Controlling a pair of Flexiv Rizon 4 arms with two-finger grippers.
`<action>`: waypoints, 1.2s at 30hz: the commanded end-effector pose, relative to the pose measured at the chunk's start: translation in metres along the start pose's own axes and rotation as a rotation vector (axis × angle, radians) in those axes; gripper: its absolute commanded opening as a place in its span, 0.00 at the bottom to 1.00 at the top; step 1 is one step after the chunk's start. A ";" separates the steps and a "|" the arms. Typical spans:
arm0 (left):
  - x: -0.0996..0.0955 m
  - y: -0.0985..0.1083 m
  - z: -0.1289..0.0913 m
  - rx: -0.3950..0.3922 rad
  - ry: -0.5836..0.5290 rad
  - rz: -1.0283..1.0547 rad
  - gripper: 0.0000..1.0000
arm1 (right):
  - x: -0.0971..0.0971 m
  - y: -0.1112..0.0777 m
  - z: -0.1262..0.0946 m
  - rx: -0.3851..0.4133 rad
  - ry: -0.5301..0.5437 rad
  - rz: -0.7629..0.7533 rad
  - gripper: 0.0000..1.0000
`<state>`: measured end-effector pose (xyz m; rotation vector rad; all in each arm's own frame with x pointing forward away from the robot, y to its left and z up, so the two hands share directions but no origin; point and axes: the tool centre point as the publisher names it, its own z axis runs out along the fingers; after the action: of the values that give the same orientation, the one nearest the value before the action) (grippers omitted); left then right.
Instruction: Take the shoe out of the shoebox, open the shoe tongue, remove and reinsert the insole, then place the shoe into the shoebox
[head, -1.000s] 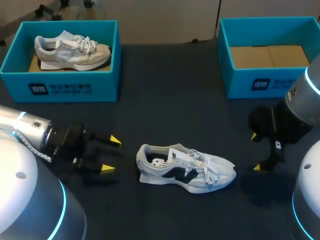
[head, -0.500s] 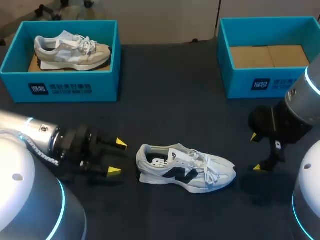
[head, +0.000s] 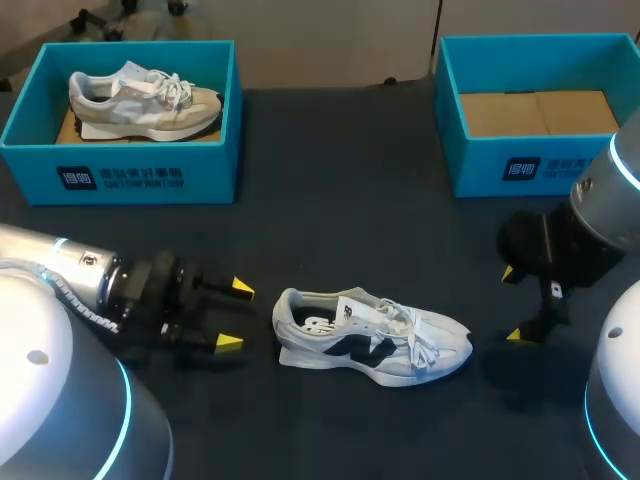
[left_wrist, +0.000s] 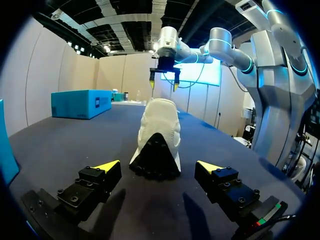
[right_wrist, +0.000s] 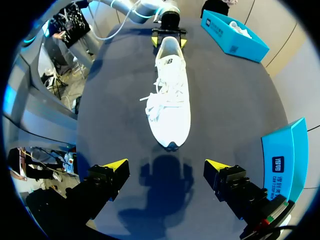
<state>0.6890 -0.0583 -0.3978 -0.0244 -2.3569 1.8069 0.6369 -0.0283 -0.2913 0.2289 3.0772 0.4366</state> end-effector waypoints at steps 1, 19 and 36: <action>-0.003 0.010 0.000 0.019 0.002 -0.011 1.00 | 0.001 0.000 0.002 0.001 -0.002 0.000 1.00; -0.004 0.012 0.017 0.042 0.034 -0.007 1.00 | 0.001 0.000 0.002 0.001 -0.002 0.000 1.00; -0.003 0.003 0.052 0.045 0.053 0.004 1.00 | 0.001 0.000 0.002 0.001 -0.002 0.000 1.00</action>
<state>0.6838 -0.1016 -0.4134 -0.0729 -2.2771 1.8418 0.6369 -0.0283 -0.2913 0.2288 3.0772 0.4366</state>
